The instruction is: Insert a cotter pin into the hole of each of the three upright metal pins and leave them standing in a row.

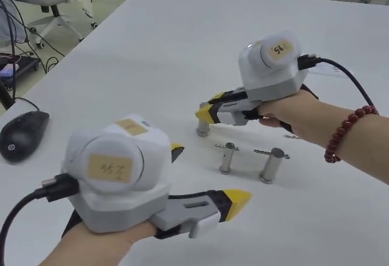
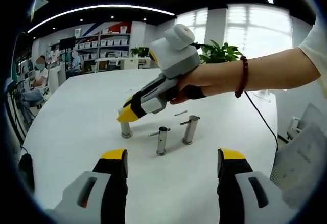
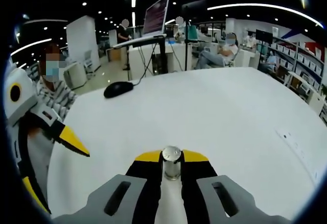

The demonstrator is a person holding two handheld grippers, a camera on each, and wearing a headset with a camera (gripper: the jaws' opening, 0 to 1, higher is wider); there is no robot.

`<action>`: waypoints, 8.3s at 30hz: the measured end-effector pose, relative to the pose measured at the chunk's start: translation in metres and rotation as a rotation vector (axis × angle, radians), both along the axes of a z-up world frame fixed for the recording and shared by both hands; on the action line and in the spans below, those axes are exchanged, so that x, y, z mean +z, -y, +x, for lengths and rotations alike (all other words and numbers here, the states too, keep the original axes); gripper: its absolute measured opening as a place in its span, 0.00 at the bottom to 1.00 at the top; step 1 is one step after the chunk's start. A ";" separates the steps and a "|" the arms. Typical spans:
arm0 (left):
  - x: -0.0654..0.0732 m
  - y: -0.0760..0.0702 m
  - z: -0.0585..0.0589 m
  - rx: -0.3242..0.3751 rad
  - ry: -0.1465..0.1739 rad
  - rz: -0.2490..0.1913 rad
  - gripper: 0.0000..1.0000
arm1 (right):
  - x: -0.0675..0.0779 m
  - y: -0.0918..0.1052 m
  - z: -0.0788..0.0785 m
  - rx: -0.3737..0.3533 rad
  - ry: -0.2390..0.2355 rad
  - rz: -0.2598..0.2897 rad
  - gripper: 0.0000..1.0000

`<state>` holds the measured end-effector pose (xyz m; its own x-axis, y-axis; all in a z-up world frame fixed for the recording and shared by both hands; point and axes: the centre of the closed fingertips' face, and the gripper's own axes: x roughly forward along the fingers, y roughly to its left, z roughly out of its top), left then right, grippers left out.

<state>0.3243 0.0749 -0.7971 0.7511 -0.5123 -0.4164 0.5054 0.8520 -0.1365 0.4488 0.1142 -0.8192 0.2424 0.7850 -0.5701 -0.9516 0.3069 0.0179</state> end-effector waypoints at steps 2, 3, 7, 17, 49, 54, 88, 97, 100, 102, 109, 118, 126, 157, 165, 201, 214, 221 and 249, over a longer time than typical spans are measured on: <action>0.000 0.000 0.000 0.000 0.001 0.000 0.72 | 0.001 0.005 -0.001 -0.004 0.001 -0.002 0.13; 0.001 0.000 0.000 -0.002 0.003 0.001 0.72 | 0.002 0.010 -0.002 -0.009 0.003 -0.005 0.13; 0.002 0.002 0.000 -0.005 0.009 -0.005 0.73 | 0.005 0.024 -0.004 -0.022 0.006 -0.013 0.13; 0.004 0.004 0.000 -0.015 0.026 0.008 0.74 | 0.008 0.056 -0.010 -0.038 0.017 -0.044 0.13; 0.020 0.016 -0.012 -0.055 0.051 0.011 0.73 | 0.016 0.150 -0.031 -0.122 0.024 -0.076 0.13; 0.023 0.019 -0.014 -0.058 0.058 0.010 0.73 | 0.017 0.160 -0.041 -0.121 0.022 -0.083 0.13; 0.027 0.029 -0.031 -0.099 0.063 0.018 0.69 | 0.011 0.151 -0.107 -0.086 -0.009 -0.047 0.13; 0.027 0.030 -0.033 -0.101 0.064 0.017 0.69 | 0.006 0.147 -0.112 -0.082 -0.006 -0.046 0.13; 0.027 0.030 -0.033 -0.102 0.063 0.017 0.69 | 0.003 0.147 -0.111 -0.082 -0.001 -0.046 0.13; 0.027 0.030 -0.033 -0.103 0.064 0.017 0.69 | 0.001 0.147 -0.112 -0.081 -0.002 -0.049 0.13; 0.027 0.031 -0.033 -0.100 0.064 0.012 0.69 | -0.001 0.150 -0.111 -0.096 -0.008 -0.041 0.14; 0.027 0.033 -0.034 -0.101 0.062 0.010 0.69 | -0.003 0.149 -0.112 -0.107 -0.034 -0.008 0.15; 0.027 0.031 -0.033 -0.097 0.064 0.018 0.70 | 0.008 0.145 -0.114 -0.088 -0.046 0.045 0.20; 0.026 0.019 -0.024 -0.063 0.064 0.008 0.76 | 0.023 0.173 -0.042 -0.178 -0.063 -0.023 0.34; 0.024 0.018 -0.020 -0.057 0.062 0.003 0.76 | 0.003 0.181 -0.014 -0.183 -0.053 -0.104 0.29; 0.009 0.009 -0.013 -0.015 0.031 -0.017 0.70 | -0.046 0.189 0.025 -0.040 -0.028 -0.356 0.12; 0.009 0.009 -0.013 -0.021 0.028 -0.014 0.69 | -0.047 0.189 0.020 0.043 -0.065 -0.436 0.07; 0.009 0.009 -0.013 -0.021 0.025 -0.009 0.69 | -0.048 0.190 0.020 0.029 -0.070 -0.432 0.05; 0.032 0.024 -0.006 -0.102 0.026 -0.028 0.54 | 0.010 0.175 -0.004 0.074 0.117 -0.389 0.02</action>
<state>0.3187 0.0510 -0.7653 0.7050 -0.5976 -0.3818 0.5930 0.7921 -0.1448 0.4449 -0.0611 -0.8093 0.2741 0.5344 -0.7996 -0.9601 0.2000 -0.1954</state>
